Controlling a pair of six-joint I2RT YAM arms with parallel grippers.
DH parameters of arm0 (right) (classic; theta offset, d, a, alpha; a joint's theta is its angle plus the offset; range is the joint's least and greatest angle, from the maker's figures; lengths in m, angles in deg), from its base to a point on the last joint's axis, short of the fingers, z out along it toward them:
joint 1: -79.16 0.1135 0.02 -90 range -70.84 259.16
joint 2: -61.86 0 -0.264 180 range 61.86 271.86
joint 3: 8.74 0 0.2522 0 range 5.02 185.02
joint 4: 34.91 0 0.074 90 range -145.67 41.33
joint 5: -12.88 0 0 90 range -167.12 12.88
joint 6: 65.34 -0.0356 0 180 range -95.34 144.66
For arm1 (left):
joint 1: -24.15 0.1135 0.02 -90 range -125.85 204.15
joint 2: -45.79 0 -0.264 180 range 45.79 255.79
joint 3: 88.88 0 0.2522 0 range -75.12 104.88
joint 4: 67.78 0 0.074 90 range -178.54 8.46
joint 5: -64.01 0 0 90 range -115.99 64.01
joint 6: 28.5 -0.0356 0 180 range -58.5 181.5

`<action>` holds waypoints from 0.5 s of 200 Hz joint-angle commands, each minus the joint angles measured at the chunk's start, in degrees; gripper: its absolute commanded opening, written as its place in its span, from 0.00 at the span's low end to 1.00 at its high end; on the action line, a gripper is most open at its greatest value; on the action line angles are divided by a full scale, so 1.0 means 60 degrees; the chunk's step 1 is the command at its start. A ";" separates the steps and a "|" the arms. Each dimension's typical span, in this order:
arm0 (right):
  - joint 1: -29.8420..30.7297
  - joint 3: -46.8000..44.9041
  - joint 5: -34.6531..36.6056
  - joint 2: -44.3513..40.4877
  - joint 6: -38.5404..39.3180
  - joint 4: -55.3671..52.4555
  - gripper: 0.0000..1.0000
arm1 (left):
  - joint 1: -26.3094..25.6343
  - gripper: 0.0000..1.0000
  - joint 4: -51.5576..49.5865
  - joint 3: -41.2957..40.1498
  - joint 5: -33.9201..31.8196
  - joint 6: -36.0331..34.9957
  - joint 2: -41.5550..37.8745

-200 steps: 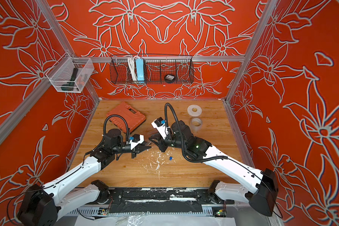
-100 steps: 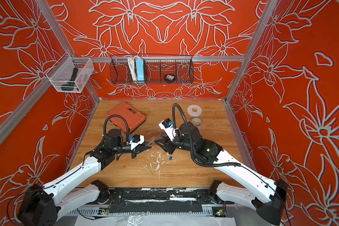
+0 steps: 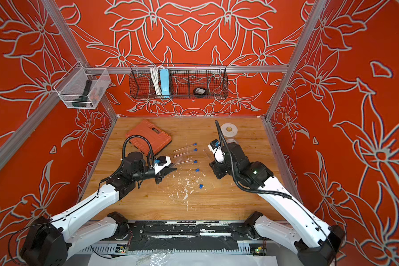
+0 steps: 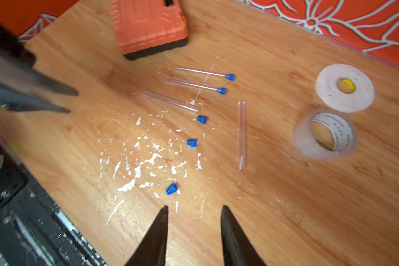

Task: Insert stoppers into test tubes
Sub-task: Pick up the test tube at the center of the board.

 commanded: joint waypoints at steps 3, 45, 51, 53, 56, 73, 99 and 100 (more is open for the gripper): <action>-0.0666 0.0736 -0.1277 0.0814 0.1217 0.0505 0.38 | -0.0117 0.00 -0.0709 0.0259 -0.1376 -0.0714 0.0149; -0.1834 0.0654 -0.3068 0.2128 0.5453 0.1579 0.35 | -0.0532 0.00 -0.1141 0.0149 -0.3035 -0.1757 0.0037; -0.1845 0.0424 -0.3176 0.2294 0.5818 0.1942 0.40 | -0.0590 0.00 -0.1253 0.0196 -0.3238 -0.1855 0.0091; -0.1845 0.0358 -0.3188 0.2344 0.5928 0.2033 0.41 | -0.0599 0.00 -0.1283 0.0219 -0.3297 -0.1882 0.0117; -0.1845 0.0265 -0.3220 0.2438 0.6111 0.2117 0.43 | -0.0613 0.00 -0.1320 0.0248 -0.3393 -0.1894 0.0147; -0.1860 -0.0168 -0.3378 0.2932 0.7204 0.2502 0.50 | -0.0660 0.00 -0.1474 0.0401 -0.3751 -0.1924 0.0321; -0.1769 -0.0480 -0.4090 0.3802 0.9226 0.2157 0.51 | -0.0676 0.00 -0.1532 0.0422 -0.3925 -0.1956 0.0367; -0.1756 -0.0485 -0.4090 0.3838 0.9273 0.2149 0.51 | -0.0676 0.00 -0.1532 0.0422 -0.3923 -0.1955 0.0358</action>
